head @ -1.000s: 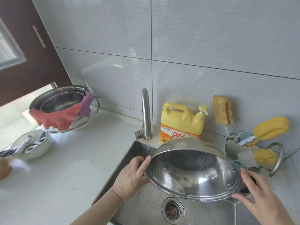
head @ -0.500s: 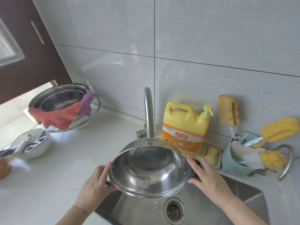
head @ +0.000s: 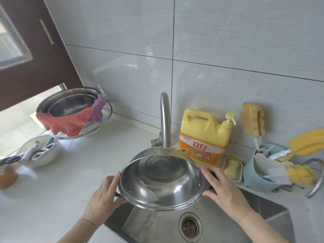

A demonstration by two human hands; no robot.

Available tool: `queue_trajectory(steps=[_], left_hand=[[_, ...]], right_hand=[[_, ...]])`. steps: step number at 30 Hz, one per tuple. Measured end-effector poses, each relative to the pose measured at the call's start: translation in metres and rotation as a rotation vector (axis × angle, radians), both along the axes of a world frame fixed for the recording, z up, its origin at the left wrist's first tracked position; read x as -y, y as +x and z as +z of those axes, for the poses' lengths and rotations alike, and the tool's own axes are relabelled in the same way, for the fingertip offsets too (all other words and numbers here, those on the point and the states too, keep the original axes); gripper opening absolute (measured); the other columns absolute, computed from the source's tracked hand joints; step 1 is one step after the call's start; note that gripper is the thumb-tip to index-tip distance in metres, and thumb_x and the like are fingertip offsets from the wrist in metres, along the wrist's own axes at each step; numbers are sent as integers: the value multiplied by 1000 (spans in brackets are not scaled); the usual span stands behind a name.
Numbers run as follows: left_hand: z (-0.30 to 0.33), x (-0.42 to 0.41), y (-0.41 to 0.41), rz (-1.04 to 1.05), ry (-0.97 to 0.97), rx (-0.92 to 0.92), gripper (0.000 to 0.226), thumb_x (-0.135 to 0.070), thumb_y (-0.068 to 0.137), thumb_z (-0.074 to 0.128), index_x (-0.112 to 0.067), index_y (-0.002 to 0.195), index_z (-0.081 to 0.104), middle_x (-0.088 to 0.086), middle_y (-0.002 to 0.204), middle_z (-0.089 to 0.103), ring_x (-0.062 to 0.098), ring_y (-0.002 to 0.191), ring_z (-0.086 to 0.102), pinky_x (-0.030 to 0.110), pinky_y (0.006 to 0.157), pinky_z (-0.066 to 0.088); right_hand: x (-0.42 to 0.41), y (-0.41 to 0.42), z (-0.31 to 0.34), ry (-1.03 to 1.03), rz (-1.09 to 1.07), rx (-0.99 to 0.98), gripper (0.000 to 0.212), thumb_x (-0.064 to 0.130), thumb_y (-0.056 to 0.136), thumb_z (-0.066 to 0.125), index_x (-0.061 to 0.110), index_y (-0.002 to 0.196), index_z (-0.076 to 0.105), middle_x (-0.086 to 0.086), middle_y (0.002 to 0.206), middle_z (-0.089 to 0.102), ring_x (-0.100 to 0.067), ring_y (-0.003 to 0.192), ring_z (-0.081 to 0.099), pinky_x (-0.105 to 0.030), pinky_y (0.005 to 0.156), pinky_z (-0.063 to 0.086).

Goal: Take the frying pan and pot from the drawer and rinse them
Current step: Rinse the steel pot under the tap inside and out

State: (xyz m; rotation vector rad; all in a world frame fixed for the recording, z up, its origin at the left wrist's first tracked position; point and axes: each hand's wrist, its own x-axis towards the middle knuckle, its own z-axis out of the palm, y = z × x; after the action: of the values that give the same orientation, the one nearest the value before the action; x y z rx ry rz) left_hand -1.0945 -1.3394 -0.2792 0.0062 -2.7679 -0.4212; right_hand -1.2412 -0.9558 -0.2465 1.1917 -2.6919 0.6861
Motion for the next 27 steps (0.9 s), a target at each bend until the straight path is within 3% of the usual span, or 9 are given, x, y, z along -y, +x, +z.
queue_trajectory(steps=[5,8,10,15,20,23,27], left_hand=[[-2,-39,-32,-112,-44,-21,129,-45,58,88,-18,156,8,4,103,44,20,69,58,25,45,49],[-6,-55,-47,-170,-74,-105,100,-51,79,68,-11,153,14,5,103,46,18,74,53,24,52,49],[-8,-64,-55,-181,-70,-124,90,-52,83,59,-9,150,17,5,102,45,16,77,49,24,58,47],[-10,-66,-58,-203,-56,-117,98,-51,83,61,-14,155,7,3,104,44,17,79,49,25,58,48],[-9,-38,-38,-152,-54,-99,91,-62,86,51,-14,154,13,4,104,45,20,70,59,26,50,49],[-5,-15,-20,-112,-37,-49,97,-61,80,55,-17,155,12,4,104,46,16,66,61,25,46,50],[3,11,6,0,34,8,87,-69,85,46,-14,148,24,2,106,48,2,61,63,22,41,49]], right_hand=[[-44,6,7,35,-125,49,131,25,55,95,35,154,10,2,123,46,-9,84,61,-19,61,50],[-67,10,10,45,-174,83,130,25,57,93,40,154,7,3,125,45,-14,81,66,-25,52,55],[-80,11,10,50,-198,106,133,24,55,94,42,153,6,3,124,45,-12,81,65,-25,54,55],[-83,8,9,63,-213,155,140,21,48,97,41,154,8,1,121,45,-7,85,56,-23,57,53],[-50,8,13,66,-144,128,135,23,52,96,38,154,10,2,123,46,-9,86,60,-22,53,52],[-24,6,9,50,-80,97,130,24,56,94,34,155,11,3,125,47,-9,95,58,-24,58,55],[10,4,6,33,2,57,123,27,64,90,38,154,7,4,125,45,-14,98,62,-28,66,58]])
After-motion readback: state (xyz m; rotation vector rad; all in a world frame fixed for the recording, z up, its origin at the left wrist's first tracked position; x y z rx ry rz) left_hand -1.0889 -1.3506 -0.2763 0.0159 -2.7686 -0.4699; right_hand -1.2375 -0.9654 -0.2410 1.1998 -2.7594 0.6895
